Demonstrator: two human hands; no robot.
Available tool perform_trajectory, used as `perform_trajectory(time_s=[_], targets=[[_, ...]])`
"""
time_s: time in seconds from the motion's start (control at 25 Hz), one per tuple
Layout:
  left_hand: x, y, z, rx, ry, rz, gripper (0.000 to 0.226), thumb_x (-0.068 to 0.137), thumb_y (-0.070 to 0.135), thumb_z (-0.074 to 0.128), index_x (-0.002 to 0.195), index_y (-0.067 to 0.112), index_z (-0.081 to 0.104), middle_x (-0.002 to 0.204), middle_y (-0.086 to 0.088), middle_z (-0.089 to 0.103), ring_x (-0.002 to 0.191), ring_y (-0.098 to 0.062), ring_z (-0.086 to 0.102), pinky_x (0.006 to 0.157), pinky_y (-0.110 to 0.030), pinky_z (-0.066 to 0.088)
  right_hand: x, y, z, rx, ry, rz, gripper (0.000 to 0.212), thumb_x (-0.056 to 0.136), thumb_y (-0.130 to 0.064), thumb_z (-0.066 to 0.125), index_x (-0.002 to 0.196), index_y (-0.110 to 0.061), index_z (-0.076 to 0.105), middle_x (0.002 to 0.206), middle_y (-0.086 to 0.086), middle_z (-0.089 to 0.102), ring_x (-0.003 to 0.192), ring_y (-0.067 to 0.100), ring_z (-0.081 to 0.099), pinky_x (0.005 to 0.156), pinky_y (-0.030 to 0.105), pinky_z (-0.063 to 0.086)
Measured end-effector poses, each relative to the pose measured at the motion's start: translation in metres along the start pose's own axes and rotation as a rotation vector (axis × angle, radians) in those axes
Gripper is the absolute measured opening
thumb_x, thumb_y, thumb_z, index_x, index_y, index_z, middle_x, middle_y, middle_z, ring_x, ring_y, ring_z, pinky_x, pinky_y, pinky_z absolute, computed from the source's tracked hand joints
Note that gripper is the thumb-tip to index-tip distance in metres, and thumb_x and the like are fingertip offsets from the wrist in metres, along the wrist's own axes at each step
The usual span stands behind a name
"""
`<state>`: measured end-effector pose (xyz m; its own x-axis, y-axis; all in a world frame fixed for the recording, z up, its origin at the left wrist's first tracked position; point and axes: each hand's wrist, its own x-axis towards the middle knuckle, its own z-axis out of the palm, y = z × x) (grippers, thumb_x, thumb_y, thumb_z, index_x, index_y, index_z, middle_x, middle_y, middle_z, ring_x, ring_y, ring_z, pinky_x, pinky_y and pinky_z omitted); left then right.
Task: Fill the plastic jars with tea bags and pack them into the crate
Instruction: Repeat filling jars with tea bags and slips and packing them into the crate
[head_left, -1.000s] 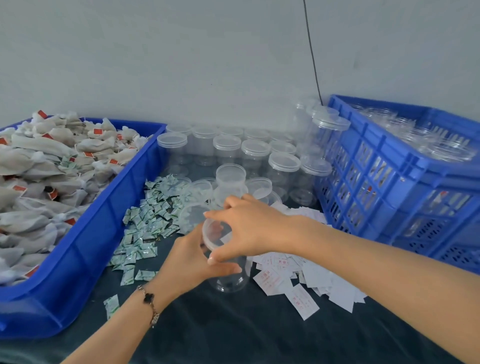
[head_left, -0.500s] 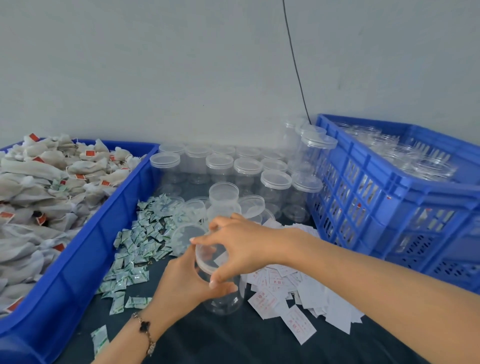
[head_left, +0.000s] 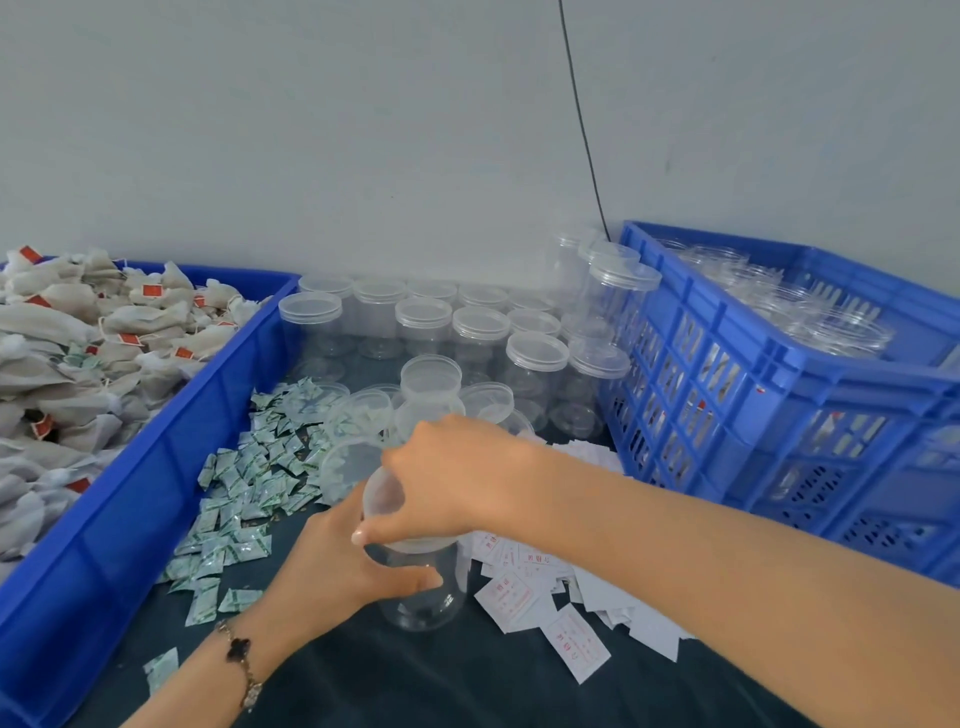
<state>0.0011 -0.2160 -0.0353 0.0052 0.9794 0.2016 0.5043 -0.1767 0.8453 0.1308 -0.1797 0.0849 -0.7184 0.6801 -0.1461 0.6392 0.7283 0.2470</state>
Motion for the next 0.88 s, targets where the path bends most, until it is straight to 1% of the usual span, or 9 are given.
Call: perform_trajectory(time_s=[0.16,0.24,0.32,0.44,0.52,0.6,0.68,0.76,0.88], targets=[[0.0,-0.002,0.0,0.0,-0.008,-0.026,0.065,0.04,0.052,0.089,0.095,0.037,0.057,0.091,0.035,0.064,0.084,0.011,0.061,0.065,-0.004,0.043,-0.002,0.009,-0.013,0.201,-0.217,-0.19,0.058,0.077,-0.035,0.069,0.13,-0.032,0.044,0.092,-0.008,0.052,0.086,0.015,0.052,0.058,0.029,0.04],[0.0,-0.002,0.002,-0.001,-0.007,-0.024,0.065,0.039,0.057,0.085,0.095,0.037,0.06,0.093,0.035,0.064,0.088,0.014,0.06,0.067,-0.004,0.043,-0.003,0.01,-0.017,0.309,-0.302,-0.259,0.065,0.074,-0.013,0.071,0.131,-0.031,0.044,0.124,-0.004,0.05,0.117,0.021,0.046,0.088,0.039,0.046],[0.0,-0.003,0.001,0.009,-0.009,-0.02,0.069,0.04,0.06,0.081,0.101,0.041,0.055,0.094,0.032,0.064,0.091,0.017,0.056,0.069,-0.005,0.044,-0.004,0.004,-0.016,0.356,-0.283,-0.238,0.067,0.079,-0.027,0.07,0.137,-0.036,0.038,0.143,0.003,0.041,0.138,0.025,0.027,0.109,0.046,0.029],[0.0,-0.002,0.001,-0.005,-0.014,-0.025,0.066,0.04,0.061,0.078,0.097,0.037,0.054,0.088,0.021,0.068,0.08,0.006,0.063,0.066,-0.014,0.047,-0.006,-0.014,-0.009,0.077,-0.139,-0.021,0.072,0.085,-0.069,0.043,0.145,-0.031,0.028,0.13,0.01,0.05,0.119,0.031,0.045,0.077,0.039,0.045],[-0.001,-0.002,0.0,-0.019,-0.015,-0.023,0.064,0.039,0.06,0.078,0.094,0.034,0.056,0.086,0.024,0.068,0.076,0.005,0.063,0.062,-0.01,0.046,-0.005,-0.017,-0.01,-0.062,-0.116,-0.028,0.057,0.088,-0.057,0.048,0.133,-0.022,0.042,0.09,0.0,0.052,0.093,0.022,0.056,0.052,0.028,0.032],[-0.001,-0.002,0.001,-0.028,-0.022,-0.016,0.063,0.04,0.06,0.079,0.094,0.032,0.061,0.087,0.027,0.068,0.078,0.008,0.063,0.065,-0.008,0.046,-0.001,-0.006,-0.018,0.072,-0.23,-0.136,0.049,0.084,-0.027,0.063,0.128,-0.027,0.043,0.09,-0.004,0.045,0.089,0.019,0.054,0.053,0.028,0.034],[-0.001,-0.003,0.002,-0.015,-0.02,-0.012,0.062,0.041,0.062,0.078,0.093,0.033,0.063,0.087,0.03,0.067,0.081,0.009,0.063,0.067,-0.009,0.046,-0.002,0.005,-0.023,0.222,-0.327,-0.196,0.061,0.078,-0.013,0.068,0.13,-0.034,0.042,0.122,0.002,0.041,0.114,0.026,0.045,0.076,0.035,0.046],[-0.002,-0.002,0.002,-0.01,0.008,-0.011,0.064,0.039,0.063,0.077,0.093,0.036,0.057,0.087,0.035,0.064,0.08,0.01,0.061,0.063,-0.006,0.044,-0.003,0.004,-0.018,0.271,-0.284,-0.115,0.065,0.08,-0.04,0.068,0.136,-0.041,0.034,0.147,0.007,0.025,0.134,0.036,0.025,0.096,0.047,0.039],[-0.002,-0.001,0.002,-0.038,0.004,0.014,0.068,0.041,0.06,0.079,0.102,0.043,0.055,0.096,0.037,0.062,0.09,0.013,0.059,0.068,-0.003,0.043,0.0,-0.006,-0.004,0.057,-0.121,0.069,0.074,0.081,-0.074,0.041,0.139,-0.03,0.037,0.13,0.01,0.05,0.106,0.032,0.053,0.066,0.035,0.041]])
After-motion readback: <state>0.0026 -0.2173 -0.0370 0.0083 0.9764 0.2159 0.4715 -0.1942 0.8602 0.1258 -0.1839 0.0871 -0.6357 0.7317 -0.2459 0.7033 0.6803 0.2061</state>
